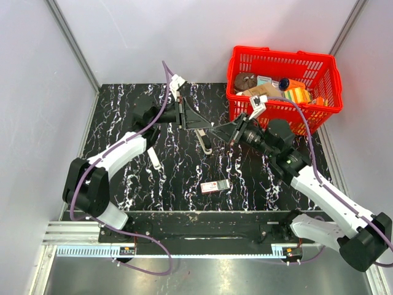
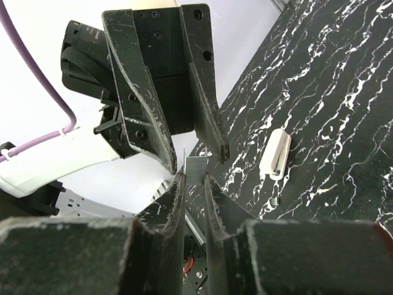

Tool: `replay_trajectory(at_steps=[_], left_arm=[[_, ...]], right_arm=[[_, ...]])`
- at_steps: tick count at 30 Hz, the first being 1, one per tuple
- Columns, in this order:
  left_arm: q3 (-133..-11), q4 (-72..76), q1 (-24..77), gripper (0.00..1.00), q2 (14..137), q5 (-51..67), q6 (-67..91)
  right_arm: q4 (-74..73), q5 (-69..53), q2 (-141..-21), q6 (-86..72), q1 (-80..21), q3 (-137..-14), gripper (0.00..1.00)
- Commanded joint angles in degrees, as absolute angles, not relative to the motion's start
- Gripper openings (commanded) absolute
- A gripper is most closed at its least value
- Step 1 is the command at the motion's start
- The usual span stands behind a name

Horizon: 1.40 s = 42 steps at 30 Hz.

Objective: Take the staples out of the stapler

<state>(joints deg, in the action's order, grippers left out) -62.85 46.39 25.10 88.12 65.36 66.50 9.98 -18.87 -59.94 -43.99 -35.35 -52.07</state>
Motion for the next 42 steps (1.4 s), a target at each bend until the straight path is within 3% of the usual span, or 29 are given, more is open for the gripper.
replay_trajectory(at_steps=[1,6,10,17,27,42], left_arm=[[-65.0,42.3,23.7,0.40,86.6,66.6,60.5],[-68.2,27.5,21.0,0.44,86.4,64.2,47.3],[-74.3,-4.3,21.4,0.44,86.2,55.5,18.3],[-76.3,-29.2,23.6,0.43,90.2,40.2,-8.1],[-69.1,-34.0,27.2,0.43,88.8,32.7,-18.8],[-67.6,-34.0,31.2,0.41,89.6,31.7,-20.0]], right_arm=[[8.3,-17.8,-56.6,-42.7,-34.8,-51.0,0.08],[3.3,-17.0,-54.1,-41.1,-34.7,-48.8,0.08],[-6.7,-13.7,-54.5,-38.0,-34.6,-48.6,0.07],[-24.2,-8.2,-66.2,-35.2,-34.7,-48.6,0.00],[-31.3,-5.5,-77.7,-33.9,-35.8,-50.1,0.00],[-33.9,-1.1,-87.6,-34.2,-43.0,-54.7,0.00]])
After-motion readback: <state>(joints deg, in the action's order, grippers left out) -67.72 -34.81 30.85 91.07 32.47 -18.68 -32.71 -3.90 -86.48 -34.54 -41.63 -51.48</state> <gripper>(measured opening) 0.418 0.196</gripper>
